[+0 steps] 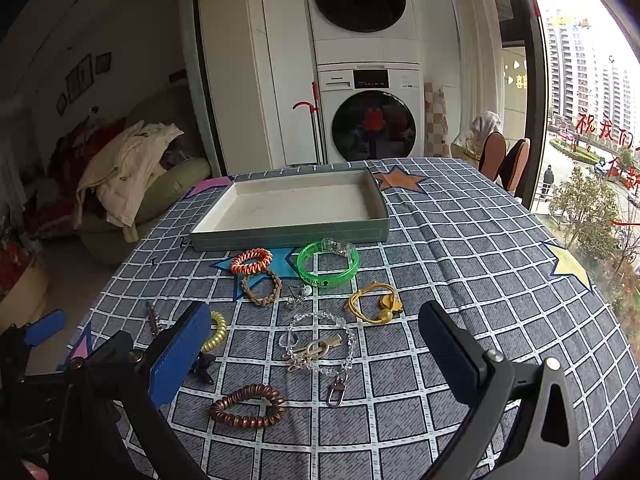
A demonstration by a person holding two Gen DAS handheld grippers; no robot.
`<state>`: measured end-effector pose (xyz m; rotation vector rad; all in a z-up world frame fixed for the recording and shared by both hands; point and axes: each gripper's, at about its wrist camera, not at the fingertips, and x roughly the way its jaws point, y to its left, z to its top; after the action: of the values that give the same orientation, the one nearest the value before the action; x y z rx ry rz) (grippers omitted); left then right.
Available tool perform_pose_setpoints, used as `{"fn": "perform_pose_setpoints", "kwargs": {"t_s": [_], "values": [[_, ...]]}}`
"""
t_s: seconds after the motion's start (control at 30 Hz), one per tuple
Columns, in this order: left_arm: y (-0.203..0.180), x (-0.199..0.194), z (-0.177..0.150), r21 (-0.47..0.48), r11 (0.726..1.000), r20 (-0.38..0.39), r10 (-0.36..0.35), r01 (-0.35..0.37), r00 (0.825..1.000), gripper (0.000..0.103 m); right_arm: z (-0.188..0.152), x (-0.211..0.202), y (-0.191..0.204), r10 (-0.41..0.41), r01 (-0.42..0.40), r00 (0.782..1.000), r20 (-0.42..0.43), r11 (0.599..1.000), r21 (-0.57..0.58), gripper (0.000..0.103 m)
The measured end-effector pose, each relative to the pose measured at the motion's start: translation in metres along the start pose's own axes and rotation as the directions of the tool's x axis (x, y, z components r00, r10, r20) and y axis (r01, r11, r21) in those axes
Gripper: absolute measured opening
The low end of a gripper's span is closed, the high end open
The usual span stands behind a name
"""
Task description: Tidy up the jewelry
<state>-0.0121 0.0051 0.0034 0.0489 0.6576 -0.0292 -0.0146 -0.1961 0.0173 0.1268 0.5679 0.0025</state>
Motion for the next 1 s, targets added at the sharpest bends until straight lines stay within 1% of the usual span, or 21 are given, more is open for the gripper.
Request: {"fn": "perform_pose_setpoints", "kwargs": {"t_s": [0.63, 1.0], "values": [[-0.002, 0.005, 0.001, -0.004, 1.0, -0.016, -0.002, 0.002, 1.0, 0.103, 0.0, 0.002, 0.0, 0.005, -0.005, 1.0, -0.003, 1.0, 0.003, 0.103], [0.001, 0.016, 0.002, -0.018, 1.0, -0.055, 0.0, -0.001, 0.998, 0.103, -0.001, 0.007, -0.003, 0.006, -0.006, 1.0, -0.02, 1.0, 0.014, 0.103]]}}
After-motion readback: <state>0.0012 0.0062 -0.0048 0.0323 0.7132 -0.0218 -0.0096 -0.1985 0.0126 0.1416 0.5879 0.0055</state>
